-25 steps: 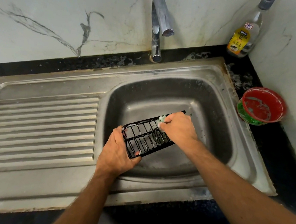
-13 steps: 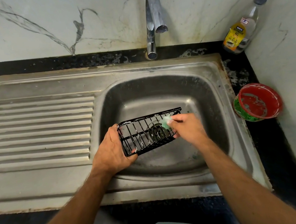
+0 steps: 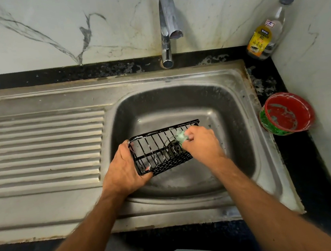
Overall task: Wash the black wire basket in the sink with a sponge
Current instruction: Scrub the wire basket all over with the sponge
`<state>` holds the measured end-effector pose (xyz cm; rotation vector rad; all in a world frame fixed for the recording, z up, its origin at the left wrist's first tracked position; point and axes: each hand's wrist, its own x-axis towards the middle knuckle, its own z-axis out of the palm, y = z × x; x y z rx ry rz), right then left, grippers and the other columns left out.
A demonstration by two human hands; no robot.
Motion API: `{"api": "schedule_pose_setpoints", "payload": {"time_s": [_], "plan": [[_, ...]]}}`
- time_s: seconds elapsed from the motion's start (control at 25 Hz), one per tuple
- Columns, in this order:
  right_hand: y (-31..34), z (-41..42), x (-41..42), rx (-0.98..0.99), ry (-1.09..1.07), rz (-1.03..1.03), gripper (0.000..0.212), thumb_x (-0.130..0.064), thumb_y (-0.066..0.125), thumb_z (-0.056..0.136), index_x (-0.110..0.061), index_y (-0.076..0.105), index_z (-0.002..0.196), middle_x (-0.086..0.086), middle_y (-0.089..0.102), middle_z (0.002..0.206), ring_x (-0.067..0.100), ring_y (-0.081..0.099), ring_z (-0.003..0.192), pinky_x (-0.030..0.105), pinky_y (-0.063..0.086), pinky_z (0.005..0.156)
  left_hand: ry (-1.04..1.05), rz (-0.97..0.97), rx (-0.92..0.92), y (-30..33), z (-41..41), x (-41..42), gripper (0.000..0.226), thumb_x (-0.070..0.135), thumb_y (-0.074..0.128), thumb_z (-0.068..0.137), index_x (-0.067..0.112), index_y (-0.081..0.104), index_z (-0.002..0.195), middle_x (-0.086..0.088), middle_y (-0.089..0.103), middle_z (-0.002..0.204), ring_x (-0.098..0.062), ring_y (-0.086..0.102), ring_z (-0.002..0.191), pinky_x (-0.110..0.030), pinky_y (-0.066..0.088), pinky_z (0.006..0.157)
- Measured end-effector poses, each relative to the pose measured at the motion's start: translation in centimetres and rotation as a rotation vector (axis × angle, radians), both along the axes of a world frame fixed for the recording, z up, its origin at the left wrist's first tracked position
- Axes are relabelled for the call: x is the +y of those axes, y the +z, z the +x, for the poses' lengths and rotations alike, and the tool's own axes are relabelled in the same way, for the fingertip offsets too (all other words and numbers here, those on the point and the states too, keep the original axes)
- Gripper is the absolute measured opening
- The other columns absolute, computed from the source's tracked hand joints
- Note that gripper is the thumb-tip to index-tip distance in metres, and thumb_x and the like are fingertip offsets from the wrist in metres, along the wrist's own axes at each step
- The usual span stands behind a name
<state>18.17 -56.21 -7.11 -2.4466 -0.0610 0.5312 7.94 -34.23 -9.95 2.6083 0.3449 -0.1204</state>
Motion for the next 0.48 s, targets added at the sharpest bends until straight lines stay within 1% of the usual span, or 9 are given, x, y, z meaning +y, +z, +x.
{"api": "schedule_pose_setpoints", "payload": {"time_s": [0.04,0.08,0.16,0.2,0.28,0.32,0.4,0.48], "plan": [[-0.1,-0.4,-0.4,0.004,-0.024,0.019,0.015,-0.015,0.069,0.086,-0.027,0.061,0.083,-0.009,0.064,0.084,0.005,0.062,0.074,0.02,0.049,0.068,0.001,0.004,0.0,-0.1,0.0,0.1,0.109,0.046,0.087,0.066,0.004,0.029,0.148,-0.008,0.048,0.135,-0.025,0.051,0.126,-0.036,0.043,0.112],[-0.3,-0.8,-0.8,0.018,-0.038,0.021,0.011,-0.016,0.07,0.085,-0.024,0.064,0.084,-0.009,0.066,0.085,0.004,0.063,0.075,0.02,0.05,0.07,0.003,0.009,0.002,-0.1,0.1,0.1,0.11,0.045,0.088,0.065,0.004,0.028,0.149,-0.008,0.047,0.135,-0.025,0.051,0.126,-0.036,0.043,0.113],[-0.6,-1.2,-1.6,0.064,-0.041,0.027,0.006,-0.017,0.072,0.084,-0.02,0.068,0.081,-0.007,0.068,0.081,0.006,0.064,0.073,0.017,0.05,0.067,-0.001,0.028,0.009,-0.3,0.2,0.1,0.113,0.047,0.088,0.065,0.003,0.027,0.149,-0.008,0.047,0.135,-0.025,0.051,0.127,-0.037,0.043,0.113],[-0.6,-1.3,-1.8,0.078,-0.053,0.042,0.005,-0.02,0.073,0.084,-0.021,0.07,0.08,-0.007,0.069,0.079,0.006,0.065,0.073,0.018,0.051,0.067,-0.005,0.032,0.008,-0.3,0.1,0.1,0.113,0.047,0.088,0.064,0.003,0.028,0.149,-0.009,0.047,0.135,-0.025,0.051,0.127,-0.038,0.043,0.113],[-0.7,-1.4,-1.7,0.035,-0.113,0.105,0.005,-0.026,0.072,0.088,-0.023,0.075,0.085,-0.009,0.072,0.078,0.007,0.068,0.074,0.02,0.055,0.07,-0.019,0.024,-0.007,-0.2,0.1,-0.1,0.112,0.045,0.089,0.064,0.001,0.029,0.148,-0.01,0.048,0.135,-0.026,0.051,0.128,-0.039,0.043,0.113],[-0.7,-1.2,-1.3,0.007,-0.149,0.141,0.008,-0.029,0.07,0.09,-0.024,0.076,0.089,-0.008,0.073,0.079,0.008,0.069,0.074,0.02,0.055,0.069,-0.029,0.024,-0.016,-0.2,0.0,-0.1,0.112,0.044,0.09,0.064,0.001,0.03,0.148,-0.01,0.049,0.134,-0.026,0.051,0.128,-0.039,0.043,0.113],[-0.6,-0.3,0.1,0.002,-0.166,0.164,0.011,-0.03,0.067,0.094,-0.024,0.076,0.091,-0.005,0.072,0.079,0.012,0.066,0.069,0.021,0.051,0.058,-0.049,0.027,-0.038,-0.2,0.0,-0.1,0.109,0.042,0.091,0.064,0.002,0.031,0.147,-0.009,0.05,0.133,-0.025,0.052,0.126,-0.039,0.043,0.112],[-0.5,0.7,1.3,0.019,-0.094,0.095,0.014,-0.027,0.065,0.096,-0.024,0.071,0.084,-0.003,0.067,0.074,0.009,0.059,0.061,0.019,0.041,0.05,-0.051,0.014,-0.043,-0.3,-0.1,0.1,0.108,0.043,0.09,0.064,0.003,0.032,0.146,-0.009,0.049,0.132,-0.025,0.052,0.125,-0.039,0.045,0.111]]}}
